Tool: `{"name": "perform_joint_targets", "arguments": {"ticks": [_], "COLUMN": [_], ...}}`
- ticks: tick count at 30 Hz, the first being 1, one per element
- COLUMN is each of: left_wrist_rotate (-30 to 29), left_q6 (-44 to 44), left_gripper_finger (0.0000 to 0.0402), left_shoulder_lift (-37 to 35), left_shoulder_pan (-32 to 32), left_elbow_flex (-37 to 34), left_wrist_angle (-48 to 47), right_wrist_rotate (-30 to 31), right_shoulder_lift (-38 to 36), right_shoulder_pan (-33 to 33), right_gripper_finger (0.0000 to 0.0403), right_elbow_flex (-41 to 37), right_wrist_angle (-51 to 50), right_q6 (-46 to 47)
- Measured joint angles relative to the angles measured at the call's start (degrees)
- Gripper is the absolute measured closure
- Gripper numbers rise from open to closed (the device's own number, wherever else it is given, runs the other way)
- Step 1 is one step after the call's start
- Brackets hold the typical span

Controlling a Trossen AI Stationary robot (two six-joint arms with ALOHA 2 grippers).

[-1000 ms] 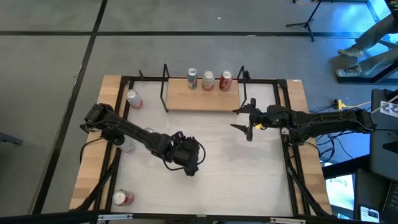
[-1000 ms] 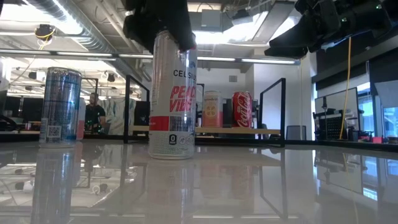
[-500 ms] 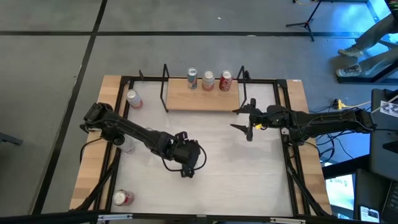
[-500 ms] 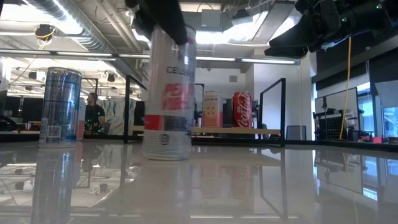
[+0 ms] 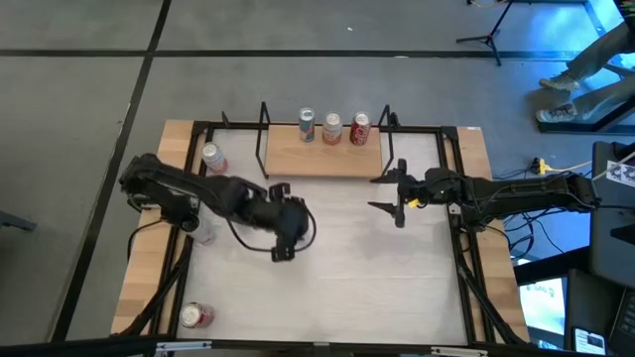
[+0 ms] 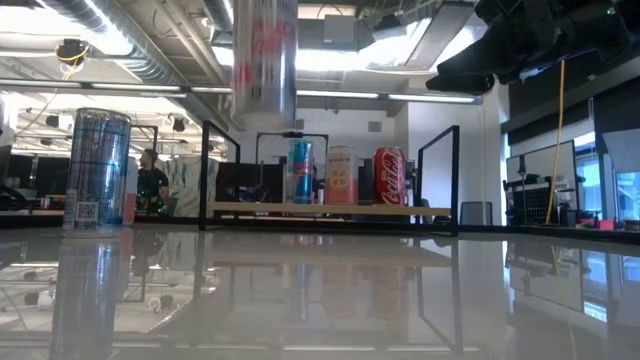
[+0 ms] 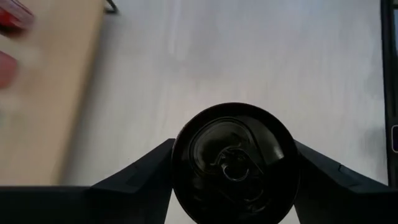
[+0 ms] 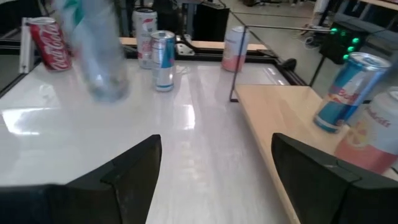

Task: Place canned beverage on shelf
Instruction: Put the right white pink soda can on the shelf

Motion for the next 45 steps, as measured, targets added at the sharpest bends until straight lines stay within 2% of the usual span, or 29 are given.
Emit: {"name": "perform_joint_targets", "arguments": {"ticks": [5, 12, 23, 28, 35, 45], "left_wrist_rotate": [0.1, 1.9, 4.7, 4.6, 14.6, 22.8], "left_q6": [6.0, 13.8, 22.9, 27.6, 35.1, 45.7], "left_gripper_finger": [0.0165, 0.0166, 0.0165, 0.0165, 0.0165, 0.0166], "left_shoulder_lift": [-1.5, -3.0, -3.0, -3.0, -2.7, -0.1], "left_shoulder_pan": [4.2, 12.9, 25.5, 31.7, 42.6, 55.8], "left_elbow_flex": [2.8, 3.0, 3.0, 3.0, 3.0, 3.0], "left_wrist_angle": [-2.7, -6.3, -5.8, -5.7, -2.6, -0.8], "right_wrist_rotate": [-0.4, -0.4, -0.3, 2.4, 8.1, 8.4], "right_shoulder_lift": [0.0, 0.0, 0.0, 0.0, 0.0, 0.0], "right_shoulder_pan": [0.0, 0.0, -0.1, -0.1, -0.1, -0.1], "right_gripper_finger": [0.0102, 0.0102, 0.0102, 0.0102, 0.0102, 0.0102], "right_elbow_flex": [0.0, 0.0, 0.0, 0.0, 0.0, 0.0], "right_wrist_angle": [-1.1, -3.7, -3.8, -3.2, -1.7, 3.0], "right_q6": [1.4, 2.1, 1.9, -1.4, -5.8, -14.3]}}
